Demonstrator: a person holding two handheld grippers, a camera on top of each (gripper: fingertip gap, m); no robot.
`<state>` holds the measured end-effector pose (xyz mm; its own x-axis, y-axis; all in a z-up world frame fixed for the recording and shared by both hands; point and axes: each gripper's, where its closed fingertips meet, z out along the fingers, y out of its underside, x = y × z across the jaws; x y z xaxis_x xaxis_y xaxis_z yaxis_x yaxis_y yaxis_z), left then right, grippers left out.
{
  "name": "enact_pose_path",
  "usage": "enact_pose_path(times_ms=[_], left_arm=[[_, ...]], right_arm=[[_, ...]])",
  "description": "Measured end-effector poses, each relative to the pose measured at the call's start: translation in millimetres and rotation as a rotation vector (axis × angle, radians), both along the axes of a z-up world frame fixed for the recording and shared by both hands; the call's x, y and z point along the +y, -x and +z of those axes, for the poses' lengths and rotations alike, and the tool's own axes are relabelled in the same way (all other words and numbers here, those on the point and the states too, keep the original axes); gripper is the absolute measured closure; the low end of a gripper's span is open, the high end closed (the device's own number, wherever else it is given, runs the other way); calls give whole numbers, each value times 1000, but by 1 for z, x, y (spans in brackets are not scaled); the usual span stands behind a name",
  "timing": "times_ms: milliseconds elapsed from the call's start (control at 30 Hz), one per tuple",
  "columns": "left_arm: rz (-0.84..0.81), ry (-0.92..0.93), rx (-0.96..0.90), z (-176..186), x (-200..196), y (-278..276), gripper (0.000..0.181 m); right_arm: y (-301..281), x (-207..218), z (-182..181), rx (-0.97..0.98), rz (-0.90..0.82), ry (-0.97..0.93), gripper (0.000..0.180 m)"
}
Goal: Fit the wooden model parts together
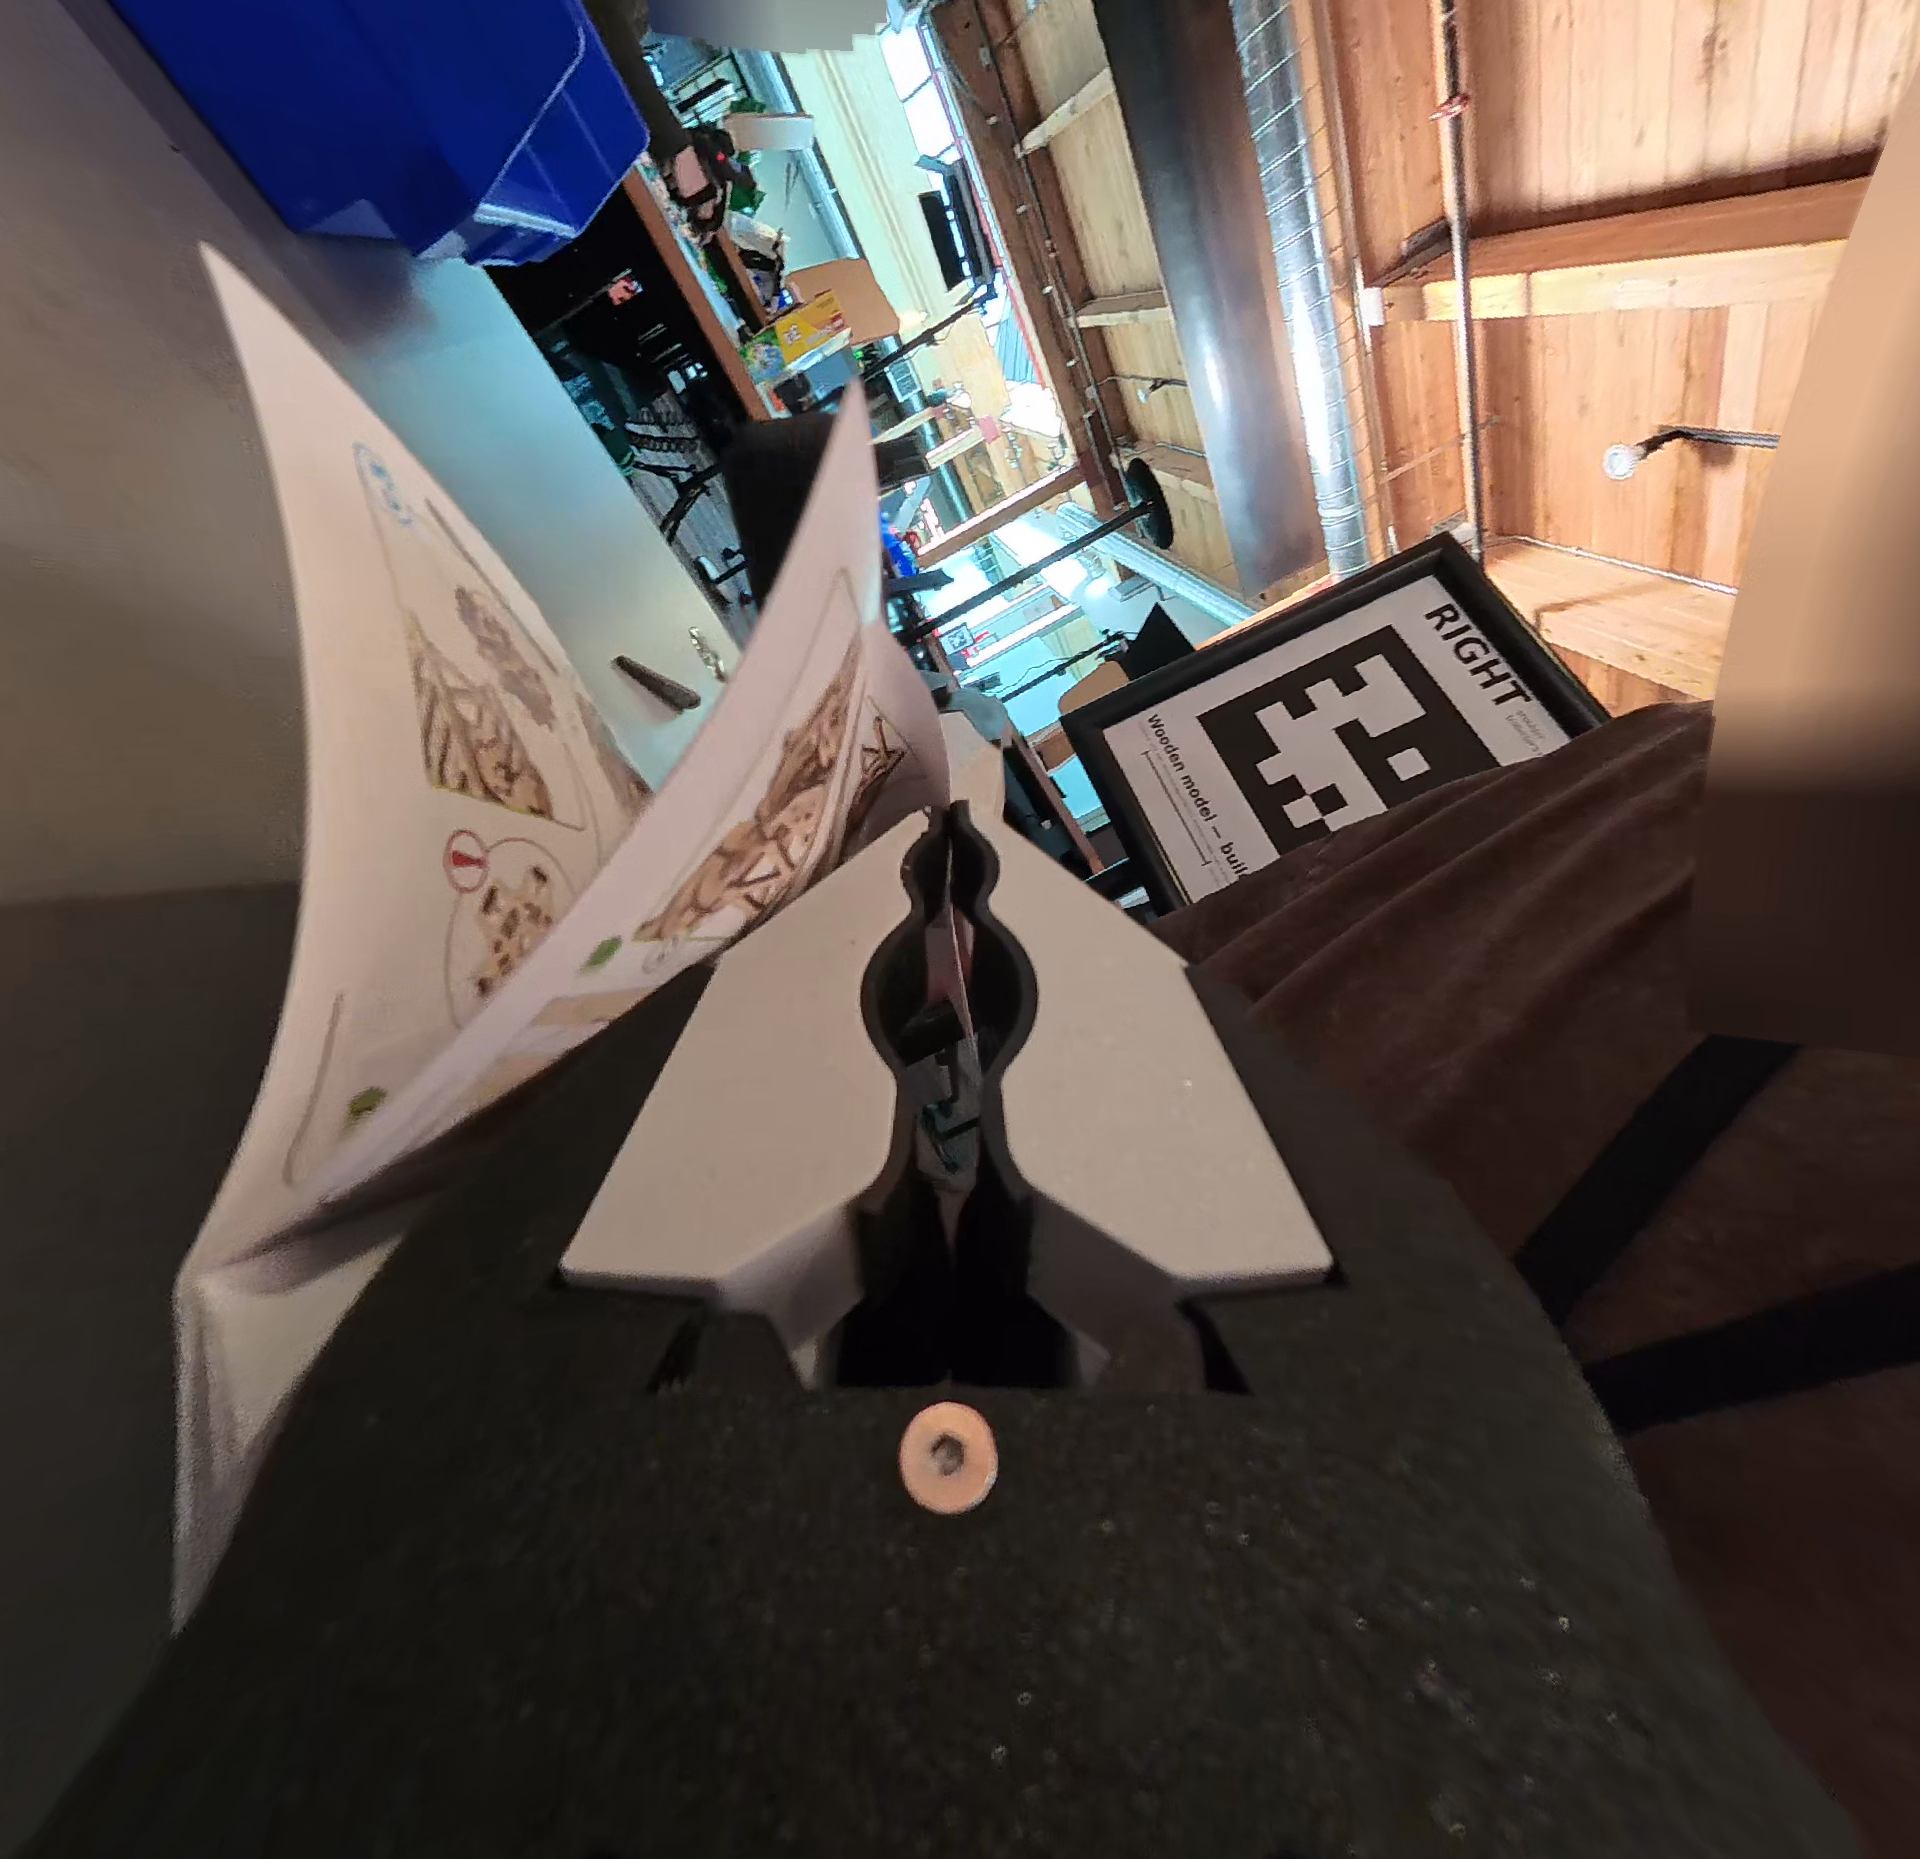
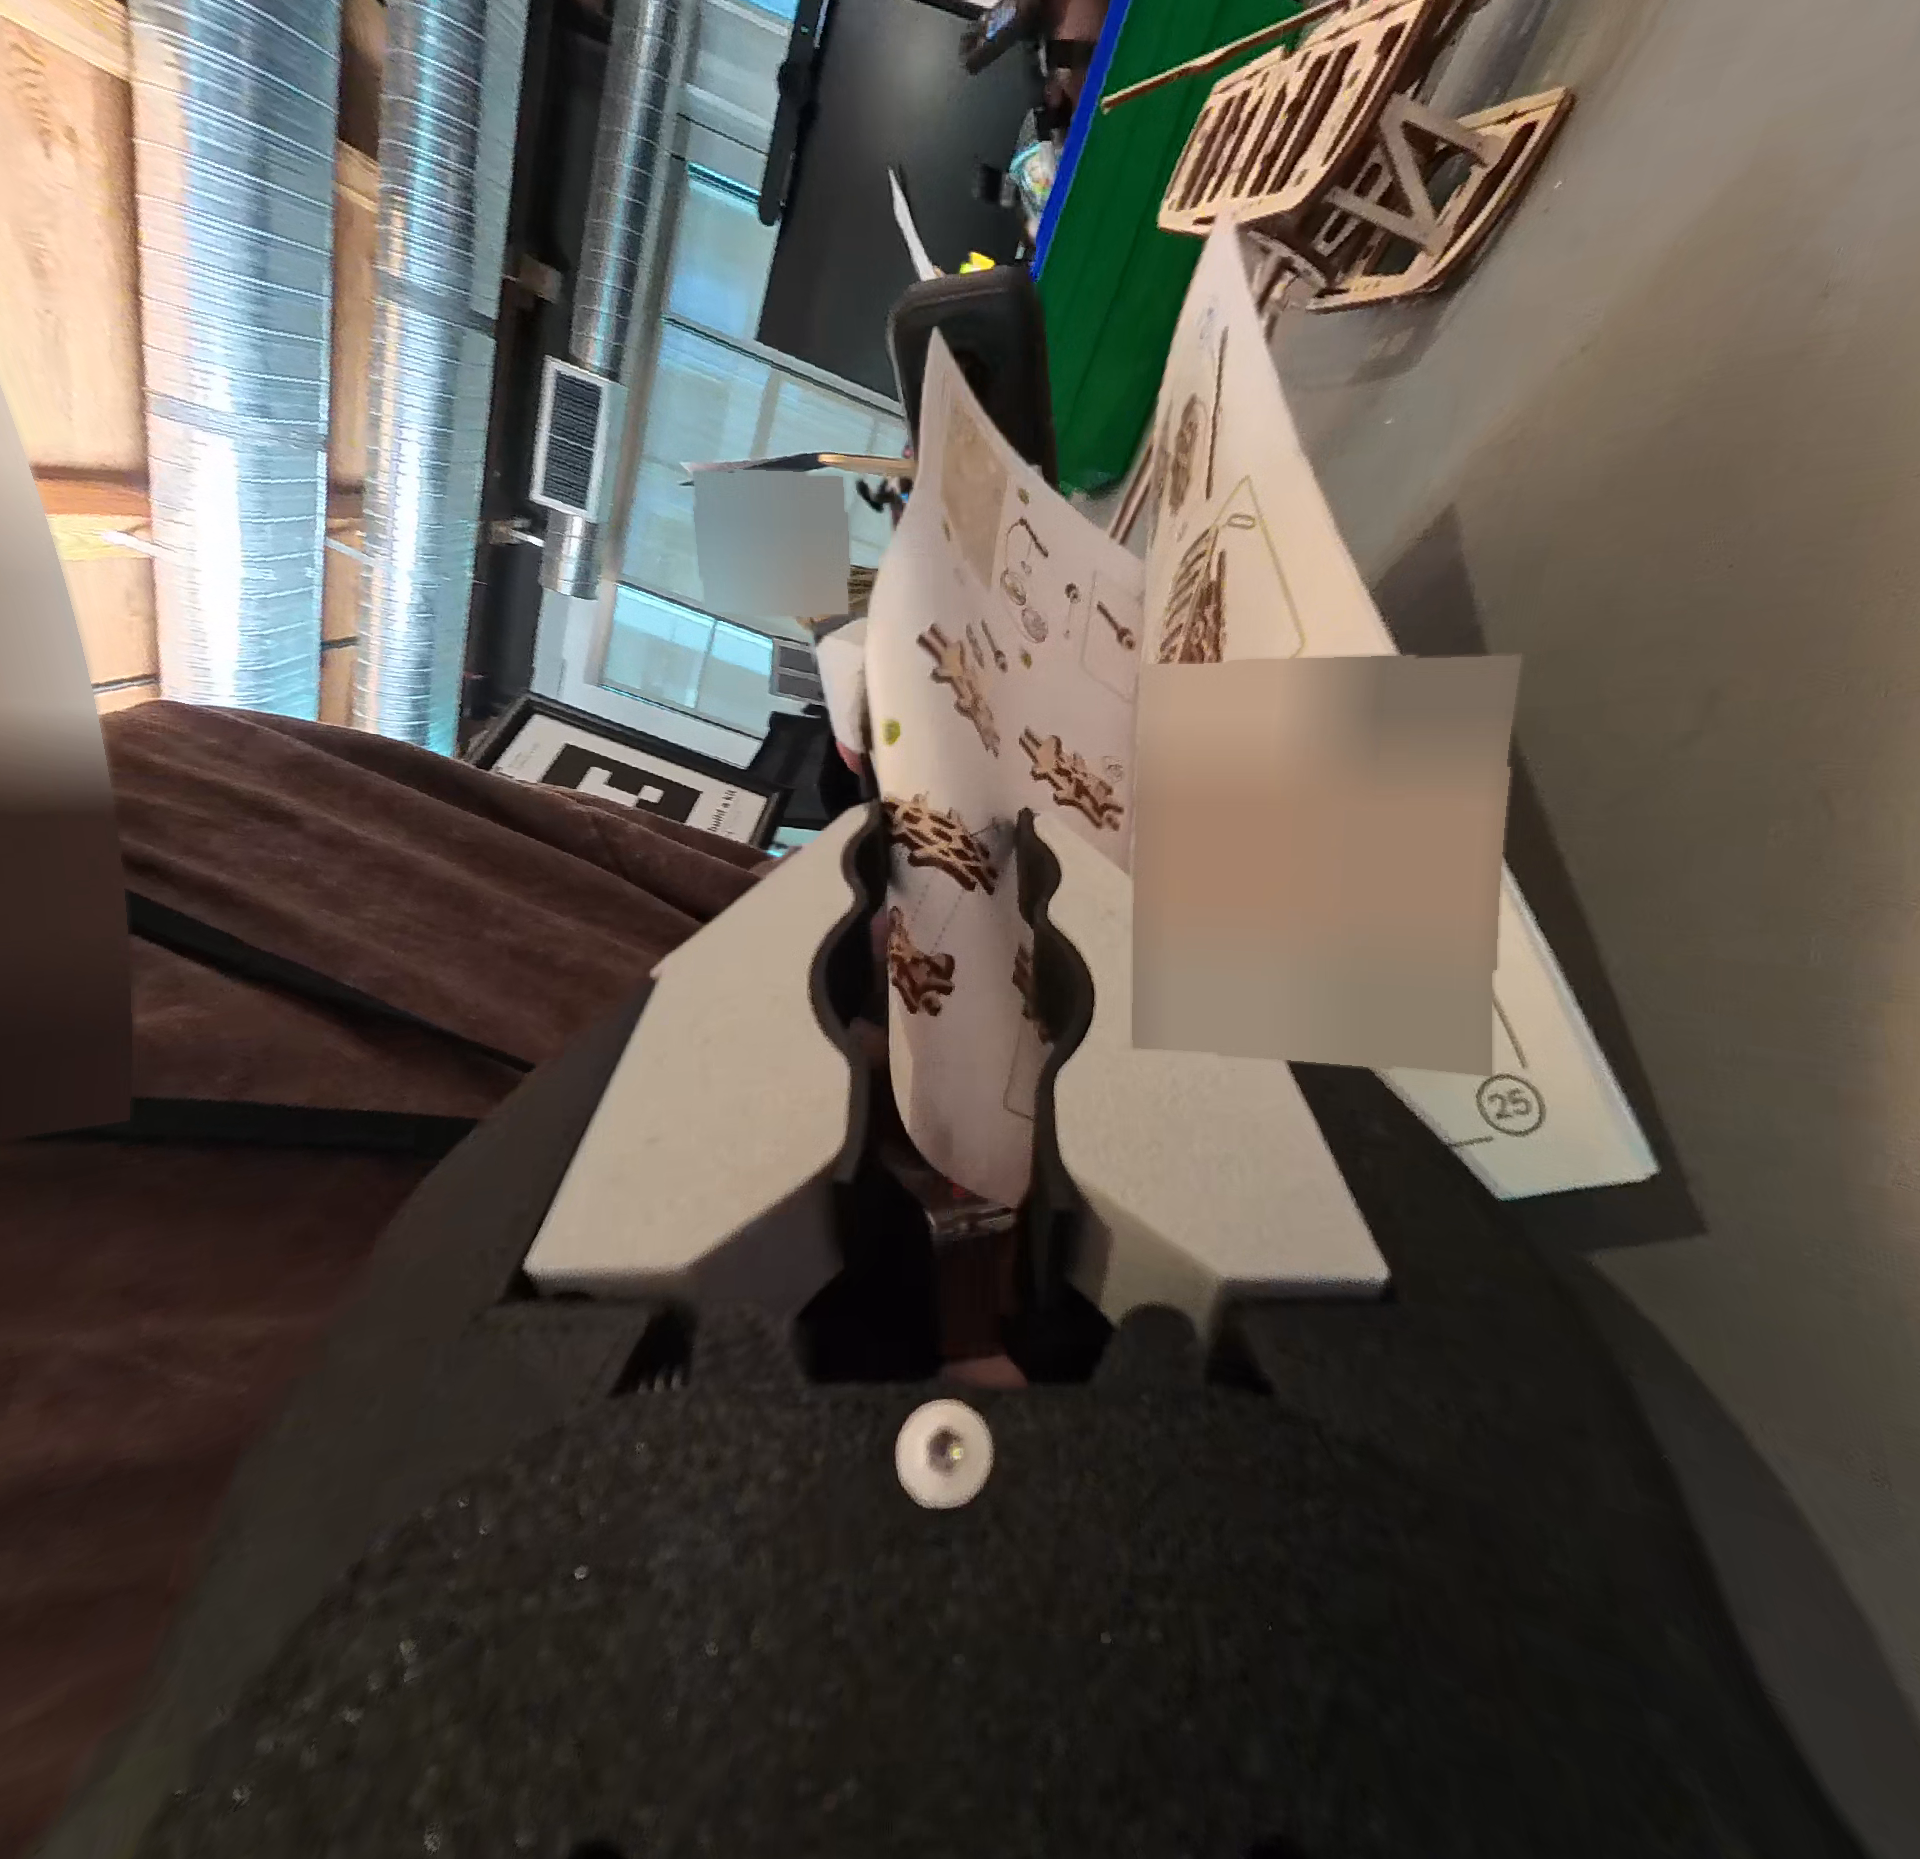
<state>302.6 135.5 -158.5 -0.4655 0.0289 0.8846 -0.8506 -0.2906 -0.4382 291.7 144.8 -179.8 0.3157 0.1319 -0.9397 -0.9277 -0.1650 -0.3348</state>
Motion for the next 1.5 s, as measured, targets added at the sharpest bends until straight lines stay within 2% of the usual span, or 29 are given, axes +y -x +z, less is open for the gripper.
enact_pose_path(times_ms=[300,733,1033,1333,1500], left_arm=[[-8,92,-9,13,-1,3,181],[-9,88,-10,12,-1,2,181],[3,101,8,11,1,0,181],[27,-44,-35,-4,-2,-2,181],[11,-56,-41,-6,-7,1,181]], right_arm=[[3,-1,13,86,23,-98,156],[-3,-5,12,94,7,-96,154],[-13,-9,4,87,-49,-54,165],[-16,-12,4,109,-59,-66,164],[-16,-11,4,111,-57,-65,164]])
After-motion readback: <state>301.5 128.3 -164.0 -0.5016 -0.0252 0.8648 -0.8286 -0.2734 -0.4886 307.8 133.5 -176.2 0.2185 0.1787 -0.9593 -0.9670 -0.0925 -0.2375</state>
